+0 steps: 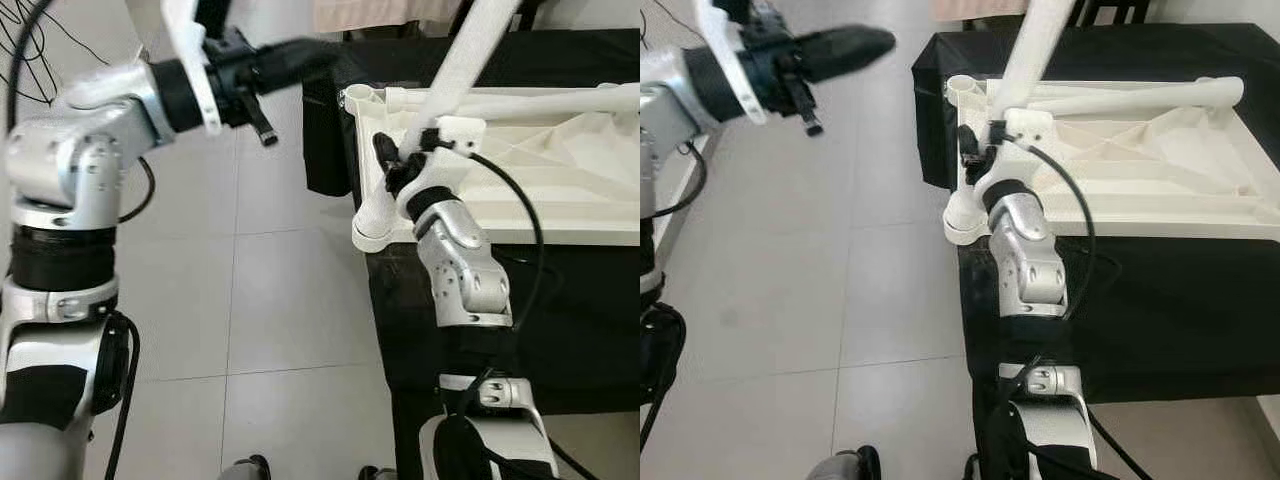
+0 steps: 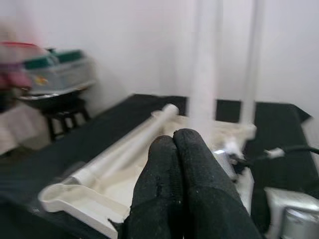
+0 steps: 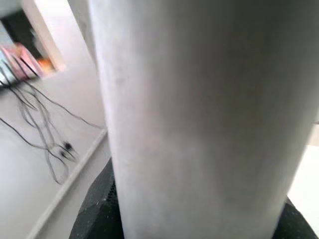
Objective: Building children table
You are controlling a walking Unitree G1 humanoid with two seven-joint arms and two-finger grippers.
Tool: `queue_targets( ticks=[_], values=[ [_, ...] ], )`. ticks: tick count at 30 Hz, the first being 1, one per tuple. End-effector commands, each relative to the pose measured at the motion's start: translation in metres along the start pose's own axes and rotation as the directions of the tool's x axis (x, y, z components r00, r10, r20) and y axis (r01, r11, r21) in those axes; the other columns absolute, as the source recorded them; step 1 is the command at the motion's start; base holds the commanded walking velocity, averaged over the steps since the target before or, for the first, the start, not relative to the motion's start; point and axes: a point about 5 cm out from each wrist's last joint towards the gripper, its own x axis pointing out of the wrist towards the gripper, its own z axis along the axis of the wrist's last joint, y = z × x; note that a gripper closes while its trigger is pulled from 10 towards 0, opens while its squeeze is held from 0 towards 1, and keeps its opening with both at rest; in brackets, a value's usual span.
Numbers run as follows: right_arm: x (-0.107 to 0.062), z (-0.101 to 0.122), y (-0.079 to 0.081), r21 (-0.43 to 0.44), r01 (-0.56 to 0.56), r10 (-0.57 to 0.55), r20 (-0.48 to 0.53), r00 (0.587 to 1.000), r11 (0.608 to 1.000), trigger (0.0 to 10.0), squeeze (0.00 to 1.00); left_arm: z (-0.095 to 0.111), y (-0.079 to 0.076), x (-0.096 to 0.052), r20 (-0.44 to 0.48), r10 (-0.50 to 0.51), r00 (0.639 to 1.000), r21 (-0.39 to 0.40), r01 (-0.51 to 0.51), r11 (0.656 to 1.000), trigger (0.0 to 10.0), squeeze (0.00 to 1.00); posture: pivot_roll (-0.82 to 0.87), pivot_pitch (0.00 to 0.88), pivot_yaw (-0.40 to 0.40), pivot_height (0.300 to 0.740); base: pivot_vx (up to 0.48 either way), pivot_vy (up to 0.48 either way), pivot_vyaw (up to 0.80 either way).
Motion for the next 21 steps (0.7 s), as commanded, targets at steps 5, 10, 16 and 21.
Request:
queue_targets(
  ticks=[5, 10, 16, 21],
  values=[
    [0.006, 0.039, 0.015, 0.043, -0.139, 0.129, 0.184, 0.974, 0.989, 0.0, 0.00, 0.007, 0.004, -0.027, 0.086, 0.170, 0.982, -0.050, -0.167, 0.985, 10.0, 0.00, 0.05, 0.168, 0.027, 0.740, 0.000, 0.000, 0.00],
    [-0.002, 0.037, 0.031, 0.000, -0.277, 0.272, 0.174, 0.946, 0.961, 10.0, 0.00, -0.040, -0.005, -0.055, -0.022, 0.390, 0.921, -0.046, -0.390, 0.920, 10.0, 0.00, 0.05, 0.138, 0.023, 0.740, 0.000, 0.000, 0.00],
    [-0.023, 0.017, 0.047, -0.028, -0.412, 0.413, 0.085, 0.907, 0.911, 10.0, 0.00, -0.098, -0.039, -0.080, -0.171, 0.506, 0.845, -0.078, -0.524, 0.848, 10.0, 0.00, 0.04, 0.101, 0.010, 0.740, 0.000, 0.000, 0.00],
    [-0.043, 0.001, 0.052, 0.005, -0.549, 0.549, 0.013, 0.836, 0.836, 10.0, 0.00, -0.133, -0.082, -0.090, -0.257, 0.476, 0.841, -0.239, -0.532, 0.812, 10.0, 0.00, 0.03, 0.050, -0.007, 0.740, 0.000, 0.000, 0.00]
  ],
)
